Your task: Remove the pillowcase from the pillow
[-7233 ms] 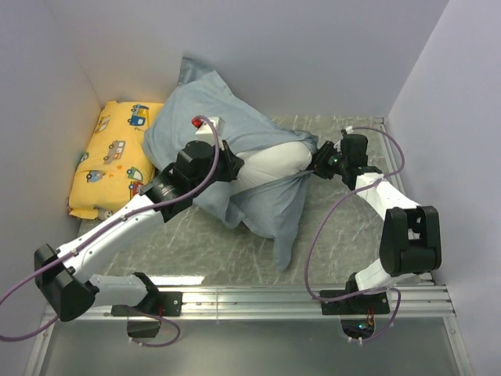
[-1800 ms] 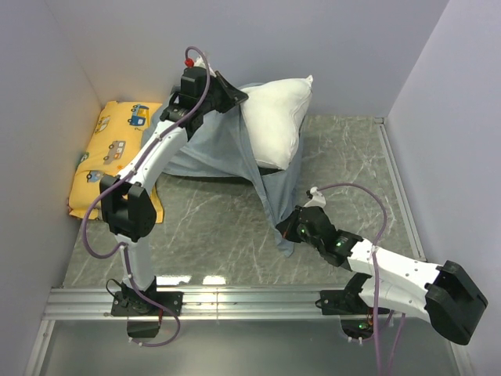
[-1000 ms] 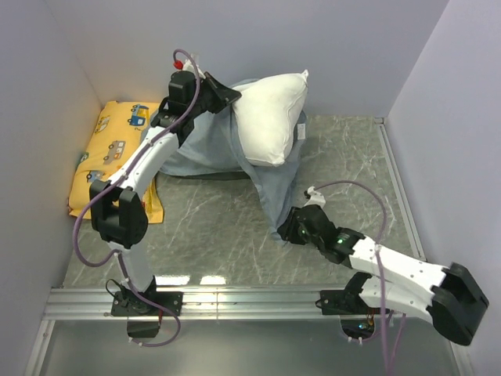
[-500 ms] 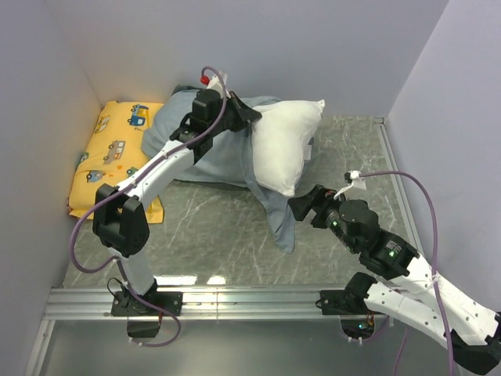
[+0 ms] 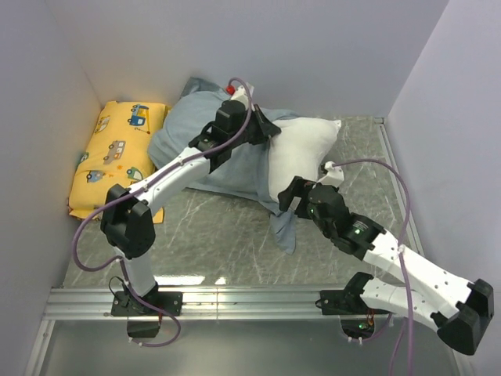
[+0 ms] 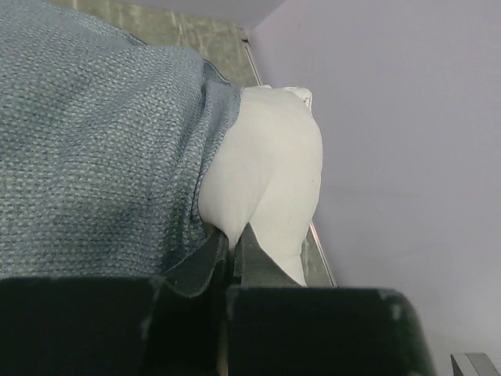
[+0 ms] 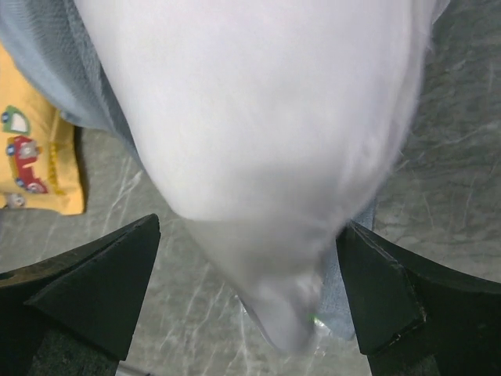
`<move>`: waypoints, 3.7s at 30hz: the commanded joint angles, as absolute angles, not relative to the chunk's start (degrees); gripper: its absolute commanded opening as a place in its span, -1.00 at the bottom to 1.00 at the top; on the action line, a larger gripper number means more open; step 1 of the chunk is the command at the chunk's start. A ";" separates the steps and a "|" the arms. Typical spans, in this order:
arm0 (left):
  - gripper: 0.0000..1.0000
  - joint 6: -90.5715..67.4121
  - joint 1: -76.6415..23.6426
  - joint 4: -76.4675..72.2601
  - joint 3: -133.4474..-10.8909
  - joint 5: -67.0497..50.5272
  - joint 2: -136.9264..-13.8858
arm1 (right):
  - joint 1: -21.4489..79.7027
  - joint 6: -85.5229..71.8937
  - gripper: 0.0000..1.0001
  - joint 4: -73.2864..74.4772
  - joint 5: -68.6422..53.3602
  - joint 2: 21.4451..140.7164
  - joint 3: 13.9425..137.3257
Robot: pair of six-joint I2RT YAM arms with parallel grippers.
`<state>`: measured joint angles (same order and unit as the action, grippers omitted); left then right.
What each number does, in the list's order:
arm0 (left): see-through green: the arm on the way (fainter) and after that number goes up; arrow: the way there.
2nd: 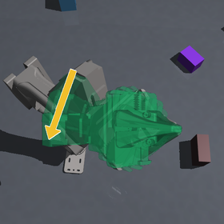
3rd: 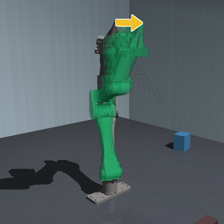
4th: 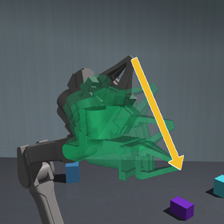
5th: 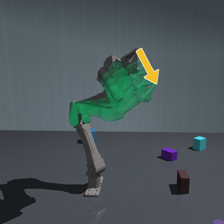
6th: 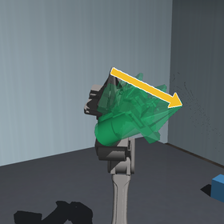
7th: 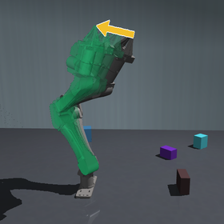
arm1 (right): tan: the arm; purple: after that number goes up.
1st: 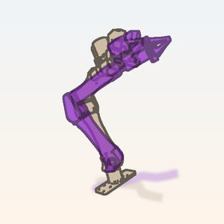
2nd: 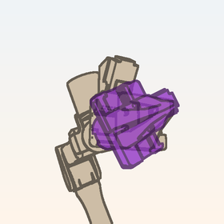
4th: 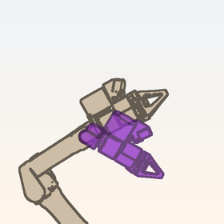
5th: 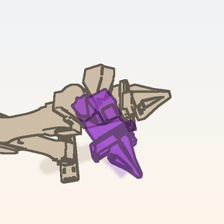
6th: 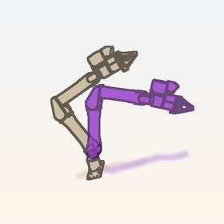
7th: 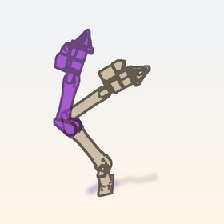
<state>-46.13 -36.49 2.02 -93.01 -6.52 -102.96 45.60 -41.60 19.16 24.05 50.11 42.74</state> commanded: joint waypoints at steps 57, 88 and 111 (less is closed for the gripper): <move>0.12 -54.76 -18.81 -14.60 -65.74 -4.14 -95.45 | 19.60 -26.81 -1.00 25.05 15.82 46.32 60.47; -0.99 -56.60 -11.17 -4.24 -77.33 1.65 -99.93 | 19.42 -27.68 -1.00 28.38 15.11 46.58 66.96; -0.99 -52.47 -12.04 -6.32 -60.57 6.76 -89.13 | 17.05 -26.81 0.16 35.15 12.66 40.52 67.33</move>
<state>-51.83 -10.85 0.34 -65.12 4.56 -93.12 17.45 -28.99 39.51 11.33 42.83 66.98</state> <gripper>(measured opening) 0.012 0.552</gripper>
